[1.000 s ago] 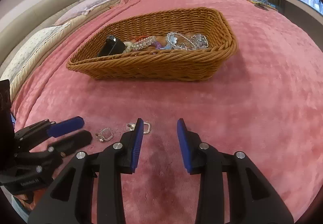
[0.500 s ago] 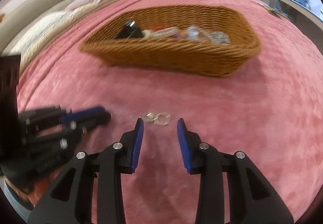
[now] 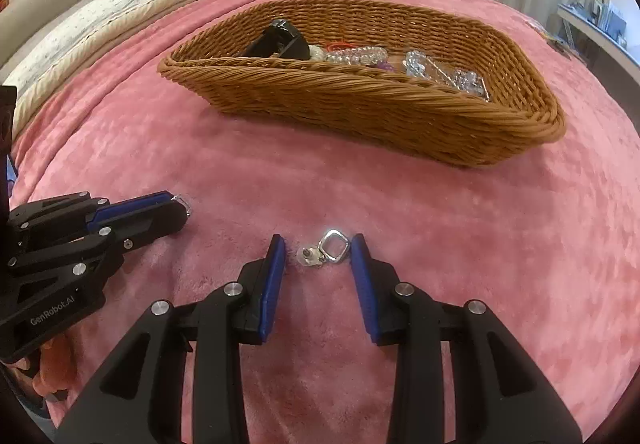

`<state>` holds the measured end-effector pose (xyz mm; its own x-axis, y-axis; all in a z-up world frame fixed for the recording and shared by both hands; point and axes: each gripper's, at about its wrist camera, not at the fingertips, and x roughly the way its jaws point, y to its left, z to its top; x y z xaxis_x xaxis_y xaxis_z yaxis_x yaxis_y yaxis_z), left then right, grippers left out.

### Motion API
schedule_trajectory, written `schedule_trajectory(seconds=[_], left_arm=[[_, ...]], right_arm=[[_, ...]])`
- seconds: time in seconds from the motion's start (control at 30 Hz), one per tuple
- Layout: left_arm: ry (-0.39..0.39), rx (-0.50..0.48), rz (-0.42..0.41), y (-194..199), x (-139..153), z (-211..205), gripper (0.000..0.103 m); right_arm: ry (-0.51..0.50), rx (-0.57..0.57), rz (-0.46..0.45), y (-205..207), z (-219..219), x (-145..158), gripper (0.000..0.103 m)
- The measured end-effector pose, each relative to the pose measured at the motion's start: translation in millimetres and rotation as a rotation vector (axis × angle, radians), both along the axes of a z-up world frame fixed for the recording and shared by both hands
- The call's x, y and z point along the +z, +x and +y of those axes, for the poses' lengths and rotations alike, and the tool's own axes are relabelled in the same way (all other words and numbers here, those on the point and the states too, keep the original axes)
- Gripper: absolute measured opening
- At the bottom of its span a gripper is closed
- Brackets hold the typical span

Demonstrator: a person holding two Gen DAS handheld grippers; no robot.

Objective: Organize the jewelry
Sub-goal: 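Close the left tool on a small silver charm while the right tool grasps the keychain ring, then carry the charm and keychain ring over the basket and open both tools to drop them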

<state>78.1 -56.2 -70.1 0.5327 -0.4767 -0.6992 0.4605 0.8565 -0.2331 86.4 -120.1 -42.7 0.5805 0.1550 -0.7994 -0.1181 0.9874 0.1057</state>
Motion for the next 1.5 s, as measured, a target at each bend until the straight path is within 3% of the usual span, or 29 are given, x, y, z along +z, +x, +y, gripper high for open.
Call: schedule_trajectory(seconds=[0.2,0.3,0.4,0.43,0.67,0.97,1.03,1.13,1.33,1.5], left_arm=[[-0.012,0.003,0.003,-1,0,2,0.011],[-0.004,0.002,-0.003,-3,-1,2,0.011],[-0.006,0.001,-0.007,-3,0,3,0.011],[-0.007,0.001,-0.007,-3,0,4,0.011],[-0.01,-0.005,-0.028,-6,2,4,0.011],[-0.032,-0.005,-0.073,-13,12,9,0.011],[-0.05,-0.006,-0.09,-17,19,10,0.011],[-0.138,-0.016,-0.073,-19,31,13,0.011],[-0.144,-0.03,-0.176,-21,81,3,0.011],[-0.159,-0.035,-0.242,9,121,-11,0.011]], right_arm=[[0.019,-0.011,0.003,-3,-4,0,0.031],[-0.019,-0.013,-0.007,-5,1,0,0.02],[-0.062,-0.007,-0.028,-10,7,2,0.019],[-0.065,-0.005,-0.032,-11,8,2,0.013],[-0.071,-0.002,-0.071,-19,7,8,0.013],[0.042,-0.02,-0.121,-28,-14,27,0.013],[0.059,-0.028,-0.143,-32,-18,39,0.013],[0.075,-0.04,-0.192,-39,-21,61,0.013],[0.112,-0.078,-0.274,-33,-43,112,0.013],[0.146,-0.111,-0.286,10,-61,132,0.013]])
